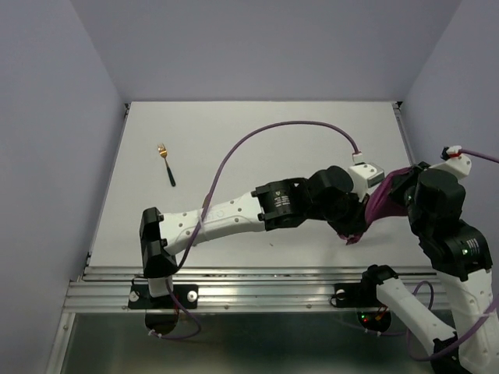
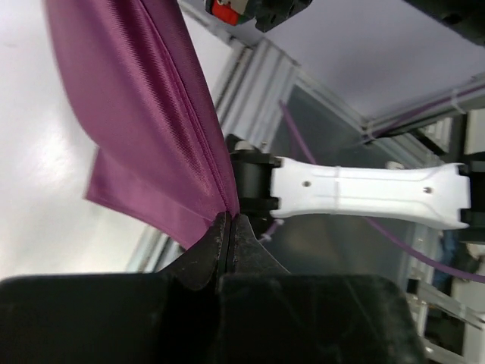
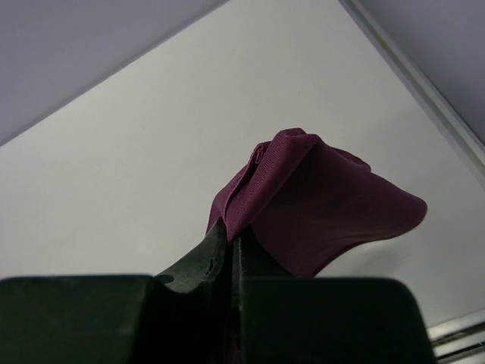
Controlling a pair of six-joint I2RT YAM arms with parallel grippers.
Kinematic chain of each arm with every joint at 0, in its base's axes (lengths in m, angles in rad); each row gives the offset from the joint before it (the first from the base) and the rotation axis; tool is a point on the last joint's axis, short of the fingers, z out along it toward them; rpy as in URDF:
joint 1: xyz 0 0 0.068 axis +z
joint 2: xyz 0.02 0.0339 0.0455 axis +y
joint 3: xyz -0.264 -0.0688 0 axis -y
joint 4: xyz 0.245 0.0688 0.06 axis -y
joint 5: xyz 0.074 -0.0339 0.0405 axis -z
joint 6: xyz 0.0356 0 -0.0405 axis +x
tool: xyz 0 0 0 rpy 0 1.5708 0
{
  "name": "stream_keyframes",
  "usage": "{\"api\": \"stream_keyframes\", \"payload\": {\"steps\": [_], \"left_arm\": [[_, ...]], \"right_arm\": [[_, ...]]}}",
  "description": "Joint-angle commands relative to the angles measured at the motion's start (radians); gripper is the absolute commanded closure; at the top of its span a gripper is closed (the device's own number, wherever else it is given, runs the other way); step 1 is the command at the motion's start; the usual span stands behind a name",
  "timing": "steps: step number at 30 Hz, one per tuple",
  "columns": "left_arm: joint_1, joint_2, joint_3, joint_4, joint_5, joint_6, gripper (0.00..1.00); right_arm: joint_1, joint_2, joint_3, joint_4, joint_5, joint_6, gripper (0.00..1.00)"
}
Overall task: Fold the napkin into a case and place the utensils inside
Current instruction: Turn over the upper triangle folded napkin at the center of the board.
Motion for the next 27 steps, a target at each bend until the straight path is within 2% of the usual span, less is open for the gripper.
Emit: {"api": "stream_keyframes", "payload": {"steps": [1,5,8,10,11,12,15,16,17,20,23,27], "left_arm": [[-0.048,0.045,0.018,0.094,0.163,-0.094,1.0],[-0.048,0.054,-0.072,0.246,0.247,-0.17,1.0],[-0.007,0.022,-0.142,0.343,0.275,-0.183,1.0],[0.034,-0.027,-0.267,0.434,0.31,-0.21,1.0],[0.091,-0.071,-0.381,0.54,0.351,-0.224,1.0],[0.123,-0.091,-0.443,0.604,0.382,-0.271,1.0],[0.232,-0.14,-0.621,0.759,0.45,-0.334,1.0],[0.304,-0.156,-0.715,0.821,0.48,-0.347,1.0],[0.338,-0.156,-0.744,0.827,0.487,-0.335,1.0],[0.449,-0.134,-0.846,0.837,0.51,-0.284,1.0],[0.531,-0.107,-0.919,0.838,0.521,-0.255,1.0],[0.578,-0.093,-0.958,0.821,0.519,-0.206,1.0]], "right_arm": [[-0.01,-0.006,0.105,-0.121,0.119,-0.029,0.99],[-0.01,0.067,0.16,-0.161,0.119,-0.077,0.99],[-0.01,0.139,0.176,-0.114,0.07,-0.135,0.99],[-0.01,0.251,0.186,-0.074,0.018,-0.172,0.99],[-0.01,0.293,0.198,-0.025,-0.03,-0.203,0.99],[-0.01,0.39,0.214,-0.007,-0.057,-0.215,0.99],[-0.01,0.547,0.273,0.084,-0.185,-0.249,0.99],[-0.01,0.605,0.292,0.099,-0.215,-0.249,0.99],[-0.01,0.717,0.307,0.14,-0.27,-0.253,0.99],[-0.01,0.916,0.352,0.223,-0.349,-0.254,0.99],[-0.01,1.05,0.369,0.291,-0.392,-0.238,0.99],[-0.001,1.129,0.364,0.34,-0.417,-0.211,0.99]]}}
